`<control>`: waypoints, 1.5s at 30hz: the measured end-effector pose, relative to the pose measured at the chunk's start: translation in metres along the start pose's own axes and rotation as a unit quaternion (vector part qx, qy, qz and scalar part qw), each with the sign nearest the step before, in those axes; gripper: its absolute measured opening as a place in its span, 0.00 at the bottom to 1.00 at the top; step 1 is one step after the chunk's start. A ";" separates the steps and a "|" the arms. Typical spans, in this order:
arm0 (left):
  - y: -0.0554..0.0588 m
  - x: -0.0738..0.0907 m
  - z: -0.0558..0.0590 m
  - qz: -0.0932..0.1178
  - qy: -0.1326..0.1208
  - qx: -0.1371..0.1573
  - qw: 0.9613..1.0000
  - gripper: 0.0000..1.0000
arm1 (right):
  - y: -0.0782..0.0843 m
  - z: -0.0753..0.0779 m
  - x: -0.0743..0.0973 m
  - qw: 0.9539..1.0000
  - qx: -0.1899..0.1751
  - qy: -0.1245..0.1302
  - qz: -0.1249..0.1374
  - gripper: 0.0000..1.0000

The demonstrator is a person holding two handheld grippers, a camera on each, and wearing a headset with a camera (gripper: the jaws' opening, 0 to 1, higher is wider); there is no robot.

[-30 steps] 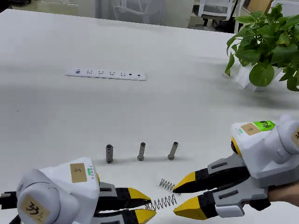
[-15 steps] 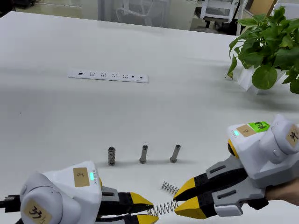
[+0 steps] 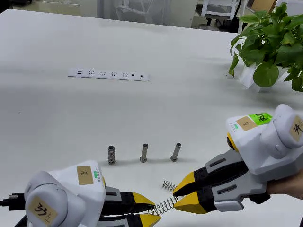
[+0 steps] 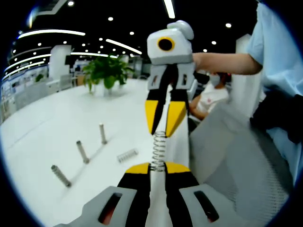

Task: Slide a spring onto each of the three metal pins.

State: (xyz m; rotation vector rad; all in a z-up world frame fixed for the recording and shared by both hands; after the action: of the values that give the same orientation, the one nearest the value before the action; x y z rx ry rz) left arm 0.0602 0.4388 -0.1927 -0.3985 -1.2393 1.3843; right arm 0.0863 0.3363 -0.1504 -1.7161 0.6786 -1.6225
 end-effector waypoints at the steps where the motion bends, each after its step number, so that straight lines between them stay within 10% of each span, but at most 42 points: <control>1: 0.000 0.000 0.000 -0.002 0.000 0.000 1.000 0.10 | -0.002 0.000 0.000 1.000 0.004 0.001 -0.002 0.12; 26: 0.005 -0.008 0.005 -0.008 0.001 -0.010 1.000 0.09 | -0.024 -0.004 -0.009 0.993 0.092 -0.037 -0.064 0.23; 34: 0.000 -0.012 0.007 0.003 0.003 -0.011 1.000 0.09 | -0.016 -0.004 -0.014 0.981 0.132 -0.072 -0.124 0.22; 45: -0.005 -0.013 0.007 0.017 0.004 -0.005 1.000 0.09 | -0.014 0.002 -0.018 0.978 0.129 -0.094 -0.136 0.16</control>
State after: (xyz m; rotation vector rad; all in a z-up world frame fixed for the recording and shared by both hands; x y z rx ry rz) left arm 0.0606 0.4232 -0.1915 -0.4326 -1.2393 1.4043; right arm 0.0857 0.3593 -0.1515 -1.7949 0.1385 -1.6180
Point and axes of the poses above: the centre of the closed fingertips' face, and the gripper's own axes: x roughly backward along the fingers, z roughly to its right, y roughly out of its underside, the point moved 6 cm from there along x, roughly backward along the fingers, and after that the axes turned 15 degrees about x, right-handed, at the moved point
